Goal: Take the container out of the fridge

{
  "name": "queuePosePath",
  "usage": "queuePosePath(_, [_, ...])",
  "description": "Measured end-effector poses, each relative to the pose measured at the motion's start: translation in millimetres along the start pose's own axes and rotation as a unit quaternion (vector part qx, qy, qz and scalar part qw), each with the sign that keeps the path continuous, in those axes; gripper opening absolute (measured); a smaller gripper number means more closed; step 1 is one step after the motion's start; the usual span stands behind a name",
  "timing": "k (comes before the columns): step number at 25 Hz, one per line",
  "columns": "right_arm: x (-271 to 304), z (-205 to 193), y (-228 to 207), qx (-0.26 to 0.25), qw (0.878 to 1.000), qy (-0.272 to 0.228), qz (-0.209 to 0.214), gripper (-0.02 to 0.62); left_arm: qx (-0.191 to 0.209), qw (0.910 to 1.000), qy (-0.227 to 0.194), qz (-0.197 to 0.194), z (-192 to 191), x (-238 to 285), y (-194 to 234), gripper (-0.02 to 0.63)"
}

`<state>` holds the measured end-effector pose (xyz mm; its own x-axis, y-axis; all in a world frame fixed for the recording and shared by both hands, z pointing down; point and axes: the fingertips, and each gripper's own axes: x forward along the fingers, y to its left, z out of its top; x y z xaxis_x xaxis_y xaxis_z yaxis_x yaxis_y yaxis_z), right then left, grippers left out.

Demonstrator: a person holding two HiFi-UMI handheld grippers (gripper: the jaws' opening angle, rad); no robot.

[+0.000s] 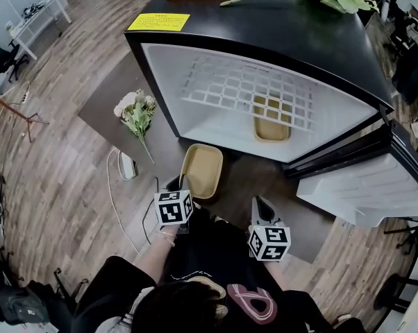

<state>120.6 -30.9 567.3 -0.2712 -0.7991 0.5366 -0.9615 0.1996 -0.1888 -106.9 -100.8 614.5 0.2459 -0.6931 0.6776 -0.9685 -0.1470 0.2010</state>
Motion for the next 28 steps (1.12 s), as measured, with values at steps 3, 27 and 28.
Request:
queuePosePath(3, [-1, 2, -1, 0.01, 1.0, -0.003, -0.002, 0.009, 0.0, 1.0, 0.003, -0.004, -1, 3, 0, 0.021])
queuePosePath(27, [0, -3, -6, 0.008, 1.0, 0.006, -0.004, 0.008, -0.035, 0.9987, 0.036, -0.007, -17, 13, -5, 0.106])
queuePosePath(28, [0, -2, -6, 0.008, 1.0, 0.006, -0.004, 0.009, -0.036, 0.9986, 0.038, -0.008, -17, 13, -6, 0.107])
